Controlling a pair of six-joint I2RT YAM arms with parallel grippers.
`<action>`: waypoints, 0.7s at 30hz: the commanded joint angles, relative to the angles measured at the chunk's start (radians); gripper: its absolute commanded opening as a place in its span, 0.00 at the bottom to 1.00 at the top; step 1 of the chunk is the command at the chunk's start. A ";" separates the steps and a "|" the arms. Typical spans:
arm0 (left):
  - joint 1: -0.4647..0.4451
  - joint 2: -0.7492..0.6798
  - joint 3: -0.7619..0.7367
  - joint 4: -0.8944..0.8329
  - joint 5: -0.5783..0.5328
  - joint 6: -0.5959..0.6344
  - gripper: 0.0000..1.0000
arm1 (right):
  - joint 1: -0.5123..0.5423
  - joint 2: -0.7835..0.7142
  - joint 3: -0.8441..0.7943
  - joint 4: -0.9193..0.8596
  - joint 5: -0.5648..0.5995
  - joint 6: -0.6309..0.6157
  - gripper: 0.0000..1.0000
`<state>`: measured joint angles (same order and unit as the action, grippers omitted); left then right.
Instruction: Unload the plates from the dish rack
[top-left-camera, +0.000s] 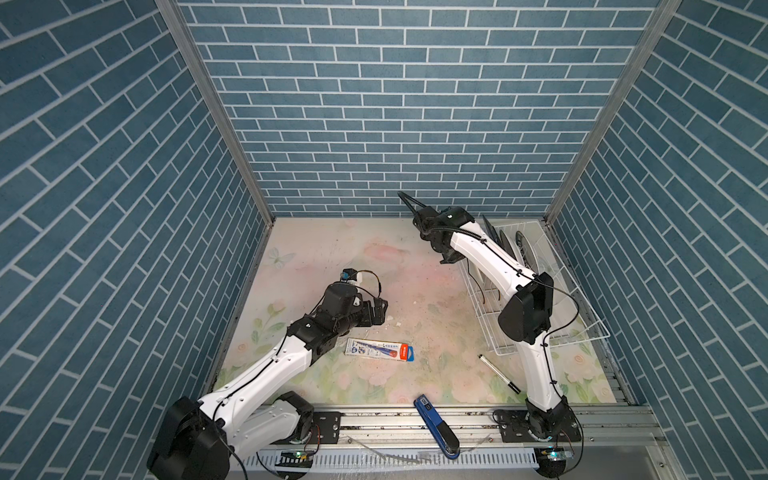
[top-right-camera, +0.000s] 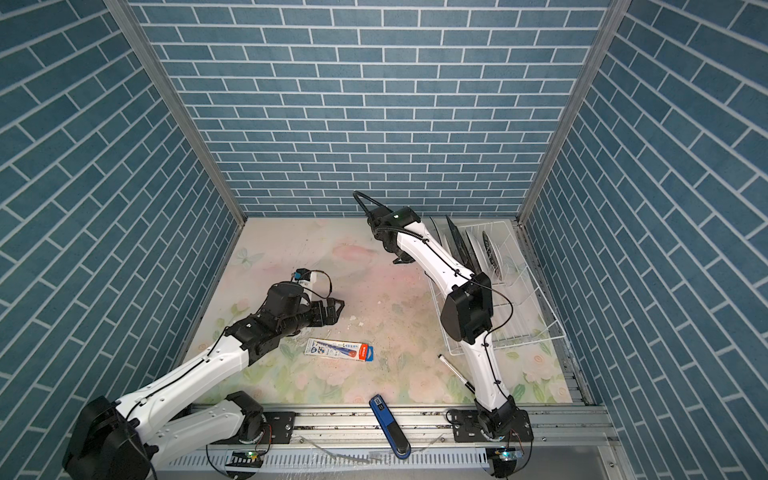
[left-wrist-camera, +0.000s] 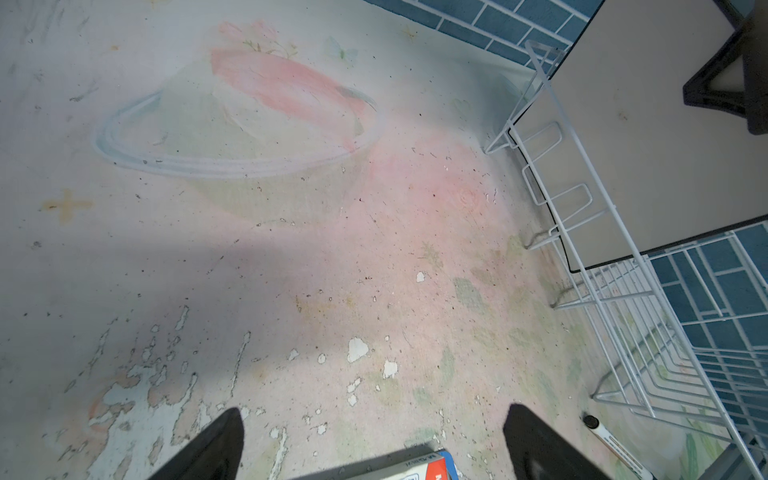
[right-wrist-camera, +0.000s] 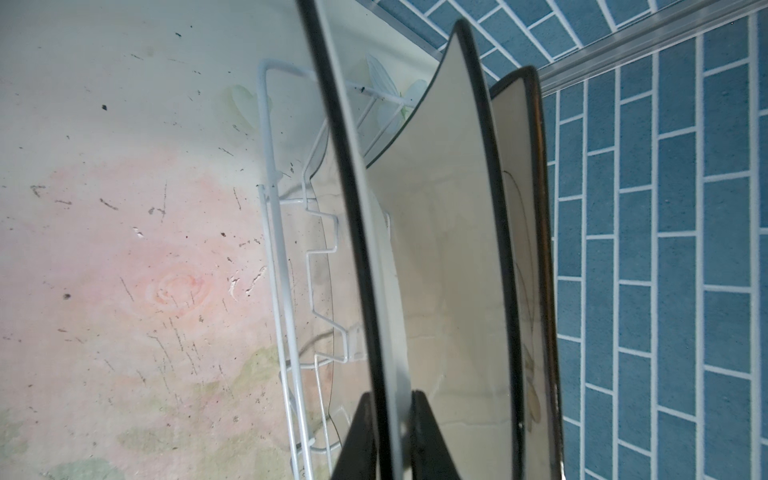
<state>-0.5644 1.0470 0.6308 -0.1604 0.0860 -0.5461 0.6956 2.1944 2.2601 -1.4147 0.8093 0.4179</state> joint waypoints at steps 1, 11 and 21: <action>-0.002 0.004 -0.006 0.009 0.018 -0.010 1.00 | 0.006 -0.048 0.040 0.003 0.143 -0.011 0.00; -0.002 -0.019 -0.015 -0.015 0.050 -0.023 1.00 | 0.008 -0.046 0.013 0.027 0.171 -0.011 0.00; -0.003 -0.025 -0.008 -0.009 0.068 -0.009 1.00 | 0.015 -0.097 -0.061 0.051 0.229 0.011 0.00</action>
<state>-0.5644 1.0233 0.6128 -0.1600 0.1421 -0.5694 0.7120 2.1841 2.2227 -1.3758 0.8692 0.4000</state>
